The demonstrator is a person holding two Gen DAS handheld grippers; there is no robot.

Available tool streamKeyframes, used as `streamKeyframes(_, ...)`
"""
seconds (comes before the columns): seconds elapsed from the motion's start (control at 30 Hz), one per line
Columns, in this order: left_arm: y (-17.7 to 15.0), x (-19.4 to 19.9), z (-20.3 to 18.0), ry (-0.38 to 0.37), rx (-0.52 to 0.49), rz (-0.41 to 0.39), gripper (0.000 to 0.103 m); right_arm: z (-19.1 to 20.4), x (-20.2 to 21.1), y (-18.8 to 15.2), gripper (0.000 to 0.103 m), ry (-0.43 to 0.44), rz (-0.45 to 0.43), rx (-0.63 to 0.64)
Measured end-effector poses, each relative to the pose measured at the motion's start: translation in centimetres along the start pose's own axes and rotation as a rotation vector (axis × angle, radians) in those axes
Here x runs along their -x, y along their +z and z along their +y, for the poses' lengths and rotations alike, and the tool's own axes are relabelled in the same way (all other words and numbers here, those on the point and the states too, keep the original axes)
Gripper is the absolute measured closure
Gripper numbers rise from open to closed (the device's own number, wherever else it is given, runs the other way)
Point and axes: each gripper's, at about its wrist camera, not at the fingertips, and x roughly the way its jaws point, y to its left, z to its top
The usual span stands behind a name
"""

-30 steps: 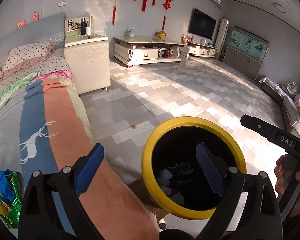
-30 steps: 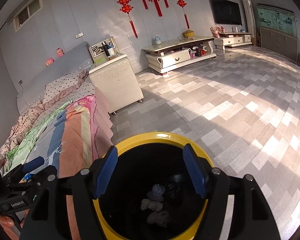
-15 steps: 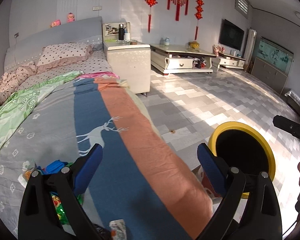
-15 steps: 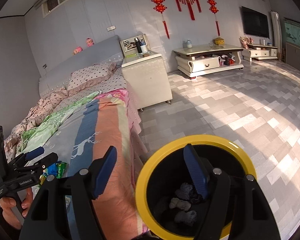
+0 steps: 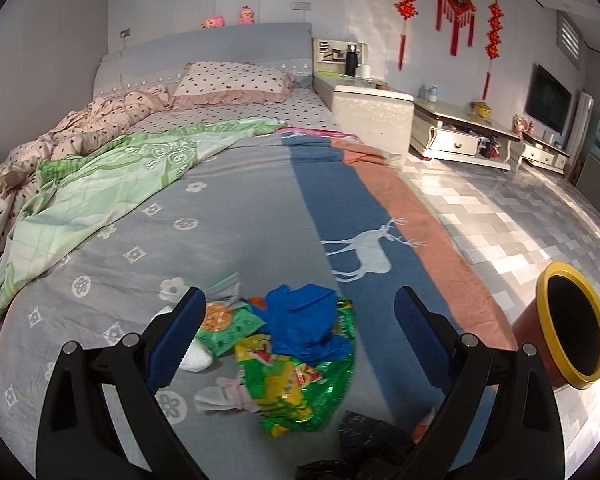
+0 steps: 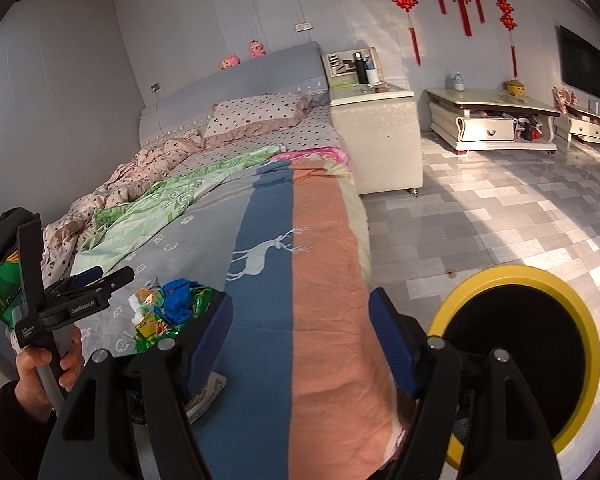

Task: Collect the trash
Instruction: 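Grasp the white cloth with the left tool while the right tool grasps the printed wrapper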

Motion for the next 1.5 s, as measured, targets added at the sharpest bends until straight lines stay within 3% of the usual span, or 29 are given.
streamKeyframes(0.4, -3.4, -4.4, 10.4, 0.151, 0.161, 0.085, 0.012, 7.0, -7.9, -4.8, 0.036, 0.098, 0.218, 0.082)
streamKeyframes(0.6, -4.6, -7.0, 13.5, 0.168, 0.263, 0.150, 0.012, 8.2, -10.7, -6.5, 0.036, 0.111, 0.304, 0.095)
streamKeyframes(0.87, -5.6, -10.2, 14.5, 0.141, 0.283, 0.167, 0.013, 8.3, -13.0, -8.1, 0.040, 0.126, 0.380, 0.090)
streamKeyframes(1.1, -6.7, -12.6, 13.9, 0.072, 0.300, 0.208, 0.034, 8.0, -14.4, -9.0, 0.050, 0.143, 0.434, 0.078)
streamKeyframes(1.23, -8.1, -13.7, 12.8, 0.029, 0.289, 0.242, 0.061, 8.2, -14.7, -9.4, 0.070, 0.146, 0.439, 0.091)
streamKeyframes(1.3, -8.1, -13.5, 12.8, 0.020, 0.296, 0.224, 0.067, 8.2, -14.9, -9.4, 0.074, 0.156, 0.444, 0.087)
streamKeyframes(1.5, -7.6, -12.2, 13.4, -0.005, 0.309, 0.196, 0.069, 8.4, -14.4, -9.1, 0.076, 0.178, 0.407, 0.084)
